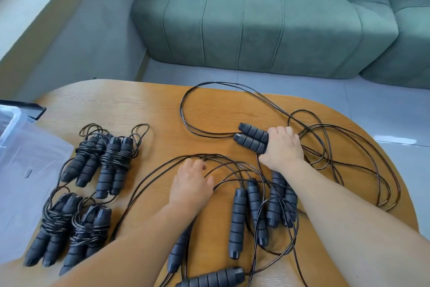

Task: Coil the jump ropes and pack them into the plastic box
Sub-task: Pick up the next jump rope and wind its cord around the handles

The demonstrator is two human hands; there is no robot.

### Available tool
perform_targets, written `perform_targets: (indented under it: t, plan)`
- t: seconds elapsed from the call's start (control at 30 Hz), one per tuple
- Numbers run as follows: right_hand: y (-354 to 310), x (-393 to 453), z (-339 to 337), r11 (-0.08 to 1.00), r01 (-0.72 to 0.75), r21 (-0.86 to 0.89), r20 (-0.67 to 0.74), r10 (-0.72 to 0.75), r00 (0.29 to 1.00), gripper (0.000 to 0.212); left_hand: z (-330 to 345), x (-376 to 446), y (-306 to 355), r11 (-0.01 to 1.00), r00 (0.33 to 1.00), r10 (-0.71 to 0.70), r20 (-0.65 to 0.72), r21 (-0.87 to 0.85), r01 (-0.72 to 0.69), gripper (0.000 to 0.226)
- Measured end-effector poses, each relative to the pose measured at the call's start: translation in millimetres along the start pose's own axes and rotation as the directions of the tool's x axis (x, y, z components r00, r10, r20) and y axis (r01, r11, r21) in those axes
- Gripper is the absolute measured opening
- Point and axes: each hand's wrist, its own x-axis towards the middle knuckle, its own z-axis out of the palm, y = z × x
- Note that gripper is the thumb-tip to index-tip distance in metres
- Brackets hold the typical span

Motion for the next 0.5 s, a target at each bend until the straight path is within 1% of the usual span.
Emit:
perform_targets:
  t: [0.1,0.17,0.27,0.33,0.37,0.43,0.5]
  plan:
    - [0,0,1,1.000,0.023,0.009,0.000,-0.023,1.000,0.063,-4,22,33,0.981,0.981,0.192,0.033,0.037,-0.193,0.046]
    - [-3,-4,-1,0.997,0.060,0.041,-0.029,-0.059,0.998,0.057,-5,34,50,0.941,0.947,0.319,0.027,0.108,-0.320,0.060]
    - [-10,-13,-16,0.979,0.163,0.125,-0.095,-0.152,0.984,0.048,-8,50,64,0.846,0.888,0.458,0.046,0.284,-0.451,0.087]
    - [-18,-21,-31,0.953,0.280,0.116,-0.123,-0.266,0.956,0.049,-15,57,68,0.761,0.840,0.533,0.095,0.379,-0.526,0.092]
    - [-21,-24,-41,0.935,0.338,0.103,-0.140,-0.323,0.936,0.049,-21,58,70,0.730,0.820,0.563,0.104,0.402,-0.553,0.088]
    - [-24,-30,-63,0.908,0.409,0.087,-0.148,-0.394,0.907,0.047,-40,56,74,0.712,0.798,0.597,0.084,0.403,-0.575,0.067]
    - [-25,-35,-85,0.888,0.440,0.137,-0.136,-0.423,0.896,0.047,-65,46,78,0.758,0.816,0.575,0.062,0.334,-0.560,0.050]
